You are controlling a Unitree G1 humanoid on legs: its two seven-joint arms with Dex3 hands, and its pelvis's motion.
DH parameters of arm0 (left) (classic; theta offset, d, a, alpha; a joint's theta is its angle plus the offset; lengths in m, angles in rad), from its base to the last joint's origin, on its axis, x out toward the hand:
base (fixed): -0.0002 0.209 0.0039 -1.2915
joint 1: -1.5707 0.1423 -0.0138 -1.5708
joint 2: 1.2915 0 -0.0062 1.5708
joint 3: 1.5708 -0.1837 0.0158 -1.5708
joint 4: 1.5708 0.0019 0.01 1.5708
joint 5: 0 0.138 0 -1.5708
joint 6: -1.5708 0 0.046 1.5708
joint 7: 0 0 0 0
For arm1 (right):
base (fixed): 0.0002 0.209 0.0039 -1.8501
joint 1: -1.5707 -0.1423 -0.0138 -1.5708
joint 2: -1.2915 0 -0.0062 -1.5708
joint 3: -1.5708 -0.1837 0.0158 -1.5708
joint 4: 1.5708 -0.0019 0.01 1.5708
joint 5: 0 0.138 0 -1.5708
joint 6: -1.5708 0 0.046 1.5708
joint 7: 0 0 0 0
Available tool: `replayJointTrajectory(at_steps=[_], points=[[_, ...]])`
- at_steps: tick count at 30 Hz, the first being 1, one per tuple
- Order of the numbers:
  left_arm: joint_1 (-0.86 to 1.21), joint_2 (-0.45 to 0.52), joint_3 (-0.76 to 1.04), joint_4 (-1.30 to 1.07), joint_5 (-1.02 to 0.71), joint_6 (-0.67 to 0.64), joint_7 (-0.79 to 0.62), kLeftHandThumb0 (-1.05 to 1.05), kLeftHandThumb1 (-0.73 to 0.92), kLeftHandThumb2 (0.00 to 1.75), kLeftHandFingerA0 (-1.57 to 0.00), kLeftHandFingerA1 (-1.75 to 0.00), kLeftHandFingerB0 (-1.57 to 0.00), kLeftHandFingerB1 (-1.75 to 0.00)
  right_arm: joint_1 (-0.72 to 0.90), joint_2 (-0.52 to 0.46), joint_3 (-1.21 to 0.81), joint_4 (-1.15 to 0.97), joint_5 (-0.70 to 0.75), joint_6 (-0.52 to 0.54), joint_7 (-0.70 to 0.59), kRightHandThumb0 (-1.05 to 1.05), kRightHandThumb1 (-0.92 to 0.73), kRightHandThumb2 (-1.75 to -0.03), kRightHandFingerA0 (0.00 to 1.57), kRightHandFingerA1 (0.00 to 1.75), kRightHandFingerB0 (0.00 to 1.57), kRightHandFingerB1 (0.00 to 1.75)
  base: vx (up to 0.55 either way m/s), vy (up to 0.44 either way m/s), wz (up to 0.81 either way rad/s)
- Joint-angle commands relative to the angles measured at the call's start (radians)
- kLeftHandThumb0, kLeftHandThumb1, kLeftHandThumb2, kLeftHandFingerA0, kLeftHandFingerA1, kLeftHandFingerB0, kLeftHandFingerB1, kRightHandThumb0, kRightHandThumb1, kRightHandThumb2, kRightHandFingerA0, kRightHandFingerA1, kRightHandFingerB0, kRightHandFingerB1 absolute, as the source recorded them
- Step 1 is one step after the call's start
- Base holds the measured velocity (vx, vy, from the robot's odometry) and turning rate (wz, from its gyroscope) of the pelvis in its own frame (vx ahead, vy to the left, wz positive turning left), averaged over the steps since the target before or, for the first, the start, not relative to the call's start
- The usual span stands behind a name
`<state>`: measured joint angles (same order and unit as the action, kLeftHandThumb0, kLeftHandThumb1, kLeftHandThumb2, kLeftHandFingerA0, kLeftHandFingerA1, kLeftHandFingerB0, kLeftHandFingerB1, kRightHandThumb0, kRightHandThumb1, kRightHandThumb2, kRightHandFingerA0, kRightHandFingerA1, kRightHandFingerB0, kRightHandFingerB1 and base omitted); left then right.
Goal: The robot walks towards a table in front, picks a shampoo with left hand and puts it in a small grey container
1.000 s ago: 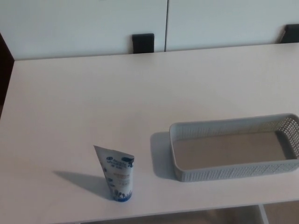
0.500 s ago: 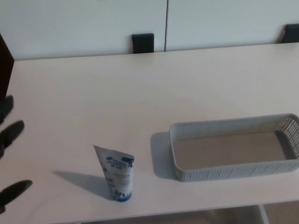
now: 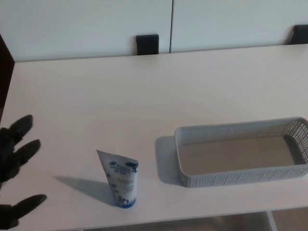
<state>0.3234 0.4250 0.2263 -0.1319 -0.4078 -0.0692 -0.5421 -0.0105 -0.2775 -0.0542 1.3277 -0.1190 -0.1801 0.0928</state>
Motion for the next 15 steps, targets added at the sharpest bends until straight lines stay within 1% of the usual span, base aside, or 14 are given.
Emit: replayJointTrajectory(at_steps=[1,2,3,4,7,8,10,11,15], points=[[-0.017,-0.018,-0.043,0.012,0.069,-0.031,0.0,-0.59,0.34,0.62,-0.08,-0.36,-0.06,-0.17,-0.001,-0.007,-0.003,0.005,-0.002,0.005,0.004,-0.32,-0.66,-0.59,0.71,0.48,0.55,0.41,0.0,0.0,0.0],[-0.018,-0.021,-0.05,0.012,0.074,-0.035,0.001,-0.59,0.34,0.62,-0.08,-0.36,-0.06,-0.17,0.0,-0.006,-0.004,0.005,-0.001,0.004,0.004,-0.32,-0.66,-0.59,0.71,0.48,0.55,0.41,0.0,0.0,0.0],[-0.024,-0.027,-0.06,0.017,0.079,-0.048,-0.005,-0.52,0.32,0.72,-0.05,-0.4,-0.02,-0.2,-0.001,-0.006,-0.003,0.004,-0.002,0.003,0.005,-0.32,-0.65,-0.59,0.7,0.48,0.55,0.41,0.0,0.0,0.0],[-0.029,-0.032,-0.074,0.018,0.094,-0.057,-0.003,-0.55,0.39,0.52,-0.1,-0.33,-0.03,-0.24,-0.002,-0.006,-0.001,0.004,-0.004,0.001,0.004,-0.33,-0.65,-0.59,0.7,0.48,0.54,0.4,0.0,0.0,0.0],[-0.032,-0.036,-0.079,0.02,0.103,-0.063,-0.002,-0.55,0.39,0.52,-0.1,-0.33,-0.03,-0.24,-0.002,-0.006,-0.001,0.004,-0.005,0.0,0.003,-0.33,-0.65,-0.59,0.7,0.48,0.54,0.4,0.0,0.0,0.0],[-0.033,-0.041,-0.099,0.013,0.118,-0.056,0.002,-0.44,0.29,0.75,-0.01,-0.44,-0.03,-0.32,0.0,-0.006,-0.005,0.003,0.0,-0.001,0.005,-0.35,-0.66,-0.59,0.69,0.47,0.54,0.4,0.0,0.0,0.0],[-0.037,-0.049,-0.141,0.002,0.159,-0.058,0.013,-0.45,0.29,0.75,-0.01,-0.44,-0.03,-0.31,0.0,-0.005,-0.014,0.0,0.008,-0.001,0.008,-0.35,-0.65,-0.59,0.7,0.47,0.54,0.41,0.0,0.0,0.0],[-0.04,-0.045,-0.155,0.006,0.181,-0.069,0.015,-0.59,0.38,0.52,-0.09,-0.34,-0.04,-0.24,-0.001,-0.006,-0.01,-0.002,0.005,-0.002,0.011,-0.34,-0.65,-0.59,0.7,0.48,0.54,0.4,0.0,0.0,0.0],[-0.042,-0.042,-0.163,0.009,0.193,-0.076,0.019,-0.59,0.38,0.52,-0.09,-0.34,-0.04,-0.24,-0.001,-0.007,-0.009,-0.003,0.004,-0.003,0.012,-0.34,-0.65,-0.59,0.7,0.48,0.54,0.4,0.0,0.0,0.0]])
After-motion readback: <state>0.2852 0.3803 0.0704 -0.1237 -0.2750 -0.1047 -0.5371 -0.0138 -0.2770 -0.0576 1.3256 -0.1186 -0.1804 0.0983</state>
